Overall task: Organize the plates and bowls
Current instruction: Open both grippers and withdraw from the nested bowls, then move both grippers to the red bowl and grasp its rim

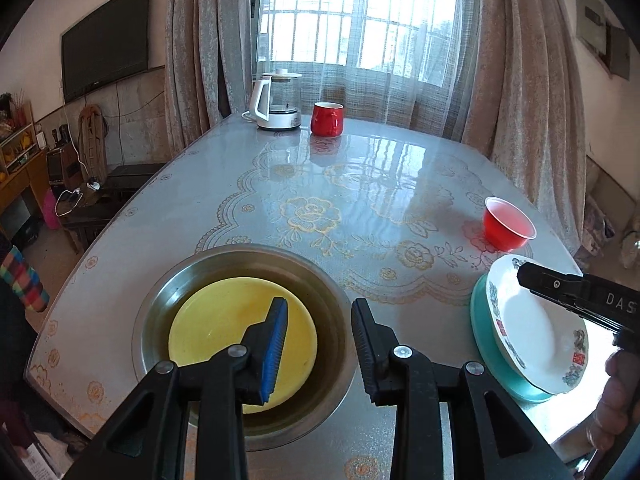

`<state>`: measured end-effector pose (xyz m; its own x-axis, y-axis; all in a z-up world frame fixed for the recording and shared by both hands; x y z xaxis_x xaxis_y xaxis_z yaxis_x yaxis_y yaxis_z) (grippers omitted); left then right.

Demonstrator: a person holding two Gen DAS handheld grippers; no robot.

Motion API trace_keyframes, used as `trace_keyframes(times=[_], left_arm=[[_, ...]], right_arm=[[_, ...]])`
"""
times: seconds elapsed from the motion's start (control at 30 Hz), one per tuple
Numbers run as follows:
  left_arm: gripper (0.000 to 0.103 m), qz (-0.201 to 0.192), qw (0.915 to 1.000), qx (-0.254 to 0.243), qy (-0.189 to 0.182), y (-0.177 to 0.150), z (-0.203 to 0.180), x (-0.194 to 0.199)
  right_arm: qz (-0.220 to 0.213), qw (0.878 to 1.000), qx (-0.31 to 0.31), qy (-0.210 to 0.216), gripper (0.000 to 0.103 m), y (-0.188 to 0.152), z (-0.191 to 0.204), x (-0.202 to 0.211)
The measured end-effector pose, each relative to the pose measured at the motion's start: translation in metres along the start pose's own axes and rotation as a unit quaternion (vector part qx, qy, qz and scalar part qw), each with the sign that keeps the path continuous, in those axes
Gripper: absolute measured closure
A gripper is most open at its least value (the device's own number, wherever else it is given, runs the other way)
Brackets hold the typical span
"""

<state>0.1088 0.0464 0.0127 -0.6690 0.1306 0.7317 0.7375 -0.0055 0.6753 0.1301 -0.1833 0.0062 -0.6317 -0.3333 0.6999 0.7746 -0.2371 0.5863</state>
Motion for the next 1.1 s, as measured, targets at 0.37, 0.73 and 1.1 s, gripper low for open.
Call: trace_keyframes(times=[0.37, 0.73, 1.1], left_arm=[[0.065, 0.016, 0.9985, -0.041, -0.032, 0.017, -0.048, -0.018], [0.064, 0.041, 0.9929, -0.062, -0.093, 0.044, -0.1, -0.041], [0.064, 0.078, 0.9836, -0.08, -0.142, 0.074, -0.159, -0.091]], right_arm=[[-0.033, 0.997, -0.062, -0.034, 0.069, 0.009, -0.071, 0.032], [-0.052, 0.989, -0.124, -0.057, 0.07, 0.028, -0.138, 0.046], [-0.035, 0.986, -0.153, -0.055, 0.07, 0.062, -0.176, 0.022]])
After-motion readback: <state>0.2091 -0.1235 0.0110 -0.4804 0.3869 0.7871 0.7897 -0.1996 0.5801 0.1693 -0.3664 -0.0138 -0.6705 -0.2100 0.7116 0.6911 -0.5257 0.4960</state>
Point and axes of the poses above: each gripper's, at about its wrist camera, not at the fingertips, and x roughly against the way its jaws point, z to its left, y to its top, the point moved 3 cm from there along -x, roughly the way its jaws point, and after that the axes turned 5 degrees about z, right-handed, at the moved point
